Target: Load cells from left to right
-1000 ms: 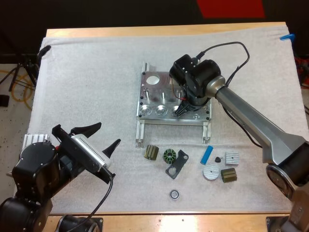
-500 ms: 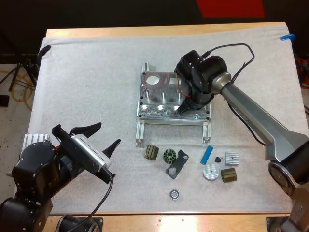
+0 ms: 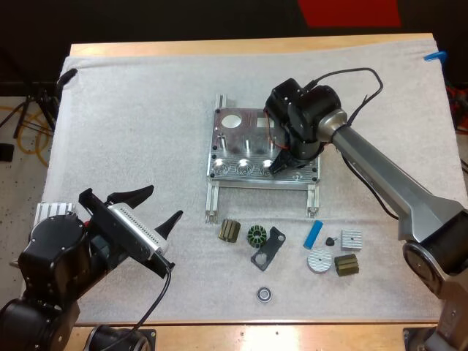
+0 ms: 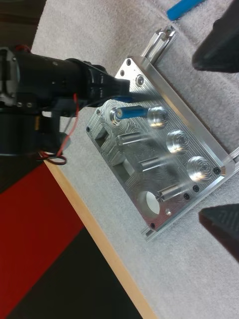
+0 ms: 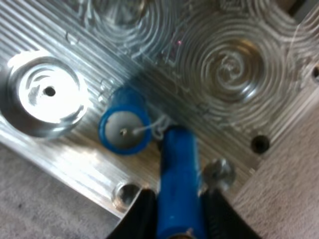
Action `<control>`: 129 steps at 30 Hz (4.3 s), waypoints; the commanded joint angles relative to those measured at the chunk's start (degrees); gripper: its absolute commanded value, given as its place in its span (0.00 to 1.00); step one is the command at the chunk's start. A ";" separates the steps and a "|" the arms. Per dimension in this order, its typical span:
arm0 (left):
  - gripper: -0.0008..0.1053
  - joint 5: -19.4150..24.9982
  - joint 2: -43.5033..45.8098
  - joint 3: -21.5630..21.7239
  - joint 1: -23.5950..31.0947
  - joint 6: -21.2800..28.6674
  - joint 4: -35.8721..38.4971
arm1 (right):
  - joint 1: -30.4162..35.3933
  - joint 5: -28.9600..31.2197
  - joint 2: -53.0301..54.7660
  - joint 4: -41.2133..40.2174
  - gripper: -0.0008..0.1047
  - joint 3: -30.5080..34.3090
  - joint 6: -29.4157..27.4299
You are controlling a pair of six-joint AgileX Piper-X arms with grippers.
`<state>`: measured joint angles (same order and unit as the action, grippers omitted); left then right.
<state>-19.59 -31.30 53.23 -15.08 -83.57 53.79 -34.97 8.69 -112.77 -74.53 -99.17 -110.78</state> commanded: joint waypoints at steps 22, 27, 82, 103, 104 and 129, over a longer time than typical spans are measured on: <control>0.54 -0.42 0.23 -0.04 0.15 -0.64 -0.58 | 0.12 -3.34 -0.92 2.75 0.01 -0.28 0.15; 0.54 -0.42 0.23 -0.04 0.15 -0.64 -0.58 | 0.12 -3.34 -1.97 -0.02 0.01 -0.12 0.49; 0.54 -0.42 0.23 -0.04 0.15 -0.64 -0.58 | 2.98 -2.35 5.23 3.89 0.58 -0.15 4.11; 0.54 -3.38 -3.57 -0.04 -0.87 -0.67 -1.86 | 2.79 -3.84 32.99 -0.67 0.58 9.22 4.14; 0.54 -3.40 -3.57 -0.04 -1.85 -0.68 -2.22 | 2.79 -4.11 35.67 -0.67 0.58 11.44 4.37; 0.54 12.08 -9.65 -0.04 -39.56 -22.61 -12.68 | 2.79 -16.70 89.12 -8.65 0.58 34.02 8.21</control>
<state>-9.13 -40.36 53.23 -53.79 -104.63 42.16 -32.23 -7.29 -23.94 -82.41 -65.33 -102.65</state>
